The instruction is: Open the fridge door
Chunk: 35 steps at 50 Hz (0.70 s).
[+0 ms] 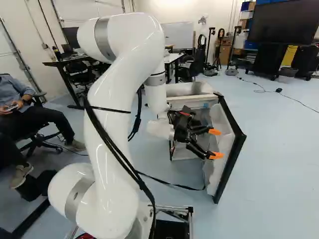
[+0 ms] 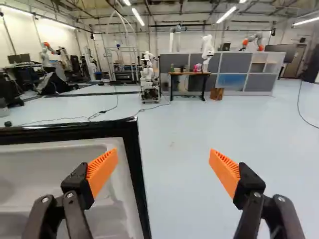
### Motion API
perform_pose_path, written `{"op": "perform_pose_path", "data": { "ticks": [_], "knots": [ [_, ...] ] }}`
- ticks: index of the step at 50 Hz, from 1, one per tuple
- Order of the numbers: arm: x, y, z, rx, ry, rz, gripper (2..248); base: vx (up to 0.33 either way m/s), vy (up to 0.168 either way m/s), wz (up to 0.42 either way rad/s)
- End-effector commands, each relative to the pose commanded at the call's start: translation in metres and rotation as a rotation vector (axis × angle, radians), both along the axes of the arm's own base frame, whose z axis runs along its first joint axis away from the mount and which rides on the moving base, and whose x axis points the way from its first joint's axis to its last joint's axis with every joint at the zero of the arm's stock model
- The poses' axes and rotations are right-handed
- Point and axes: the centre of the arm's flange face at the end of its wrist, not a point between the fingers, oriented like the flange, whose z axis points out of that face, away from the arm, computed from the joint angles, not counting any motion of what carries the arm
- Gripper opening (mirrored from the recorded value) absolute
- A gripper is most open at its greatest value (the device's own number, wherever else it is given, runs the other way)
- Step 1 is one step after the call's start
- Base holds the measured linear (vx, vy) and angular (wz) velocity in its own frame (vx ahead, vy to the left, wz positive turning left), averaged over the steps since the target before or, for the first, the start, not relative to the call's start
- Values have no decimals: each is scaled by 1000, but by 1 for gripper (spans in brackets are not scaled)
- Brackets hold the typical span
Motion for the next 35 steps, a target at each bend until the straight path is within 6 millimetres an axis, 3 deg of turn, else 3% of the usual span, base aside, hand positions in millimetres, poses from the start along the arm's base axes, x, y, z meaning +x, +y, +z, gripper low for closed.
{"op": "perform_pose_path", "data": {
  "ticks": [16, 35],
  "knots": [
    [18, 20, 1, -18, -3, 118, 247, 0, 0, 0],
    [55, -7, 0, -35, -64, 74, 247, 0, 0, 0]
  ]
}}
